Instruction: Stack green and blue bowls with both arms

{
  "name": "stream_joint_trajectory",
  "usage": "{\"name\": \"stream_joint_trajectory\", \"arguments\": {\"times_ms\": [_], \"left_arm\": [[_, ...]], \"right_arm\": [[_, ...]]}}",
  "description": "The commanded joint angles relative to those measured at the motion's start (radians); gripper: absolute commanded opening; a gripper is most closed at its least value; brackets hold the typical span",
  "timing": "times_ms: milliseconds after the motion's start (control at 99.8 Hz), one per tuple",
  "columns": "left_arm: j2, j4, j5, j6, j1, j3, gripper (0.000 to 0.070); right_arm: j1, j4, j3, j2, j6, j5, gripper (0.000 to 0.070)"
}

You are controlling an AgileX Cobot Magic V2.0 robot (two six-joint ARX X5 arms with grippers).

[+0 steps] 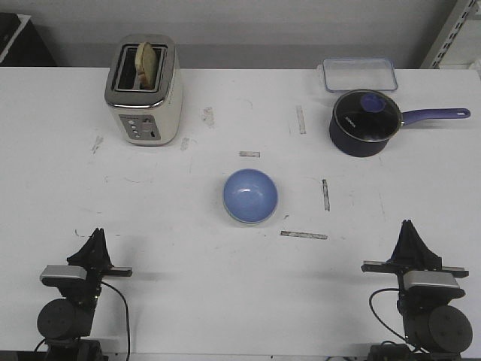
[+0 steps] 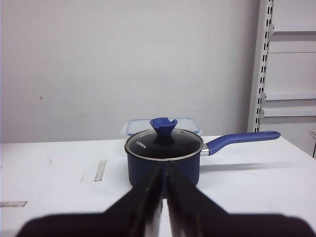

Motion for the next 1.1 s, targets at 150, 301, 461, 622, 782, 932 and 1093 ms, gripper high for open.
{"name": "stream_joint_trajectory", "arguments": {"times_ms": [150,301,461,622,782,932,1093], "left_arm": [[-0.002,0.012,0.002,0.002,0.0,-0.021,0.0002],[-0.002,0.012,0.002,0.002,0.0,-0.021,0.0002],[-0.002,0.012,0.002,0.002,0.0,-0.021,0.0002],[-0.002,0.012,0.002,0.002,0.0,-0.021,0.0002],[-0.002,0.012,0.002,0.002,0.0,-0.021,0.0002],[-0.002,0.012,0.002,0.002,0.0,-0.021,0.0002],[-0.002,0.012,0.002,0.002,0.0,-0.021,0.0002]], "right_arm": [[-0.008,-0.009,0.004,-0.009,-0.005,0.0,0.0004],[-0.046,-0.047,-0.037,-0.037,-0.032,-0.044,0.0004],[-0.052,-0.034,-0.154,-0.1,-0.031,-0.056,0.0004],[-0.052,0.042,-0.278,-0.156,-0.03,-0.082,0.0004],[-0.052,0.086,-0.355,-0.156,-0.007,-0.091,0.0004],[-0.052,0.087,-0.362,-0.156,0.0,-0.09,0.0004],[-0.052,0.121,-0.362,-0.156,0.0,-0.087,0.0004]]}}
